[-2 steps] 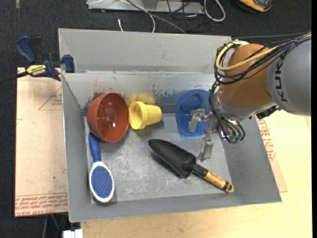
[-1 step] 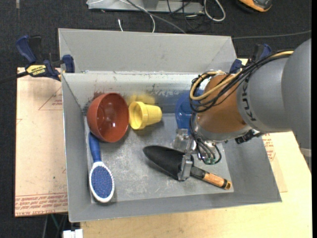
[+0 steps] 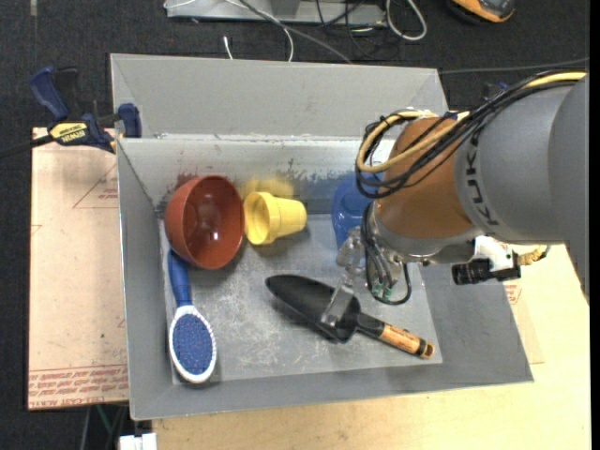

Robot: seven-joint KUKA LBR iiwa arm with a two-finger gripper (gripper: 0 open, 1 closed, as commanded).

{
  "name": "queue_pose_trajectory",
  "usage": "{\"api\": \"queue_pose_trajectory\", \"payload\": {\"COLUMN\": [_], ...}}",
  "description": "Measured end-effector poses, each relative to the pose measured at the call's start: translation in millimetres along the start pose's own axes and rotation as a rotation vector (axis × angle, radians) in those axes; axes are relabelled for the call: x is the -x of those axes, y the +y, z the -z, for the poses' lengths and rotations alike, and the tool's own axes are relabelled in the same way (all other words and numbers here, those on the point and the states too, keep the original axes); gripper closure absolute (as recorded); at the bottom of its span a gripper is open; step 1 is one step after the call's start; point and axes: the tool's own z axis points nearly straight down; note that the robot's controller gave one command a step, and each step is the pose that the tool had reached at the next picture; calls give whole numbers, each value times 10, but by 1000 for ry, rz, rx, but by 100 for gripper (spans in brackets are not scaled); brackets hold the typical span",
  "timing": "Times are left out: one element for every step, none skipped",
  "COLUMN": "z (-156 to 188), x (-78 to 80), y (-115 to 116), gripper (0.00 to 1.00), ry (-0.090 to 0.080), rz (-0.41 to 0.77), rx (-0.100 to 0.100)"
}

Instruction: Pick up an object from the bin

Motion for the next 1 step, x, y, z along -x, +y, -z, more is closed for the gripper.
{"api": "queue_pose_trajectory", "payload": {"z": [-701], "x": [244], "y": [-181], "gripper": [0], "ry": [19], "rz": [310], "rx": [-3]}}
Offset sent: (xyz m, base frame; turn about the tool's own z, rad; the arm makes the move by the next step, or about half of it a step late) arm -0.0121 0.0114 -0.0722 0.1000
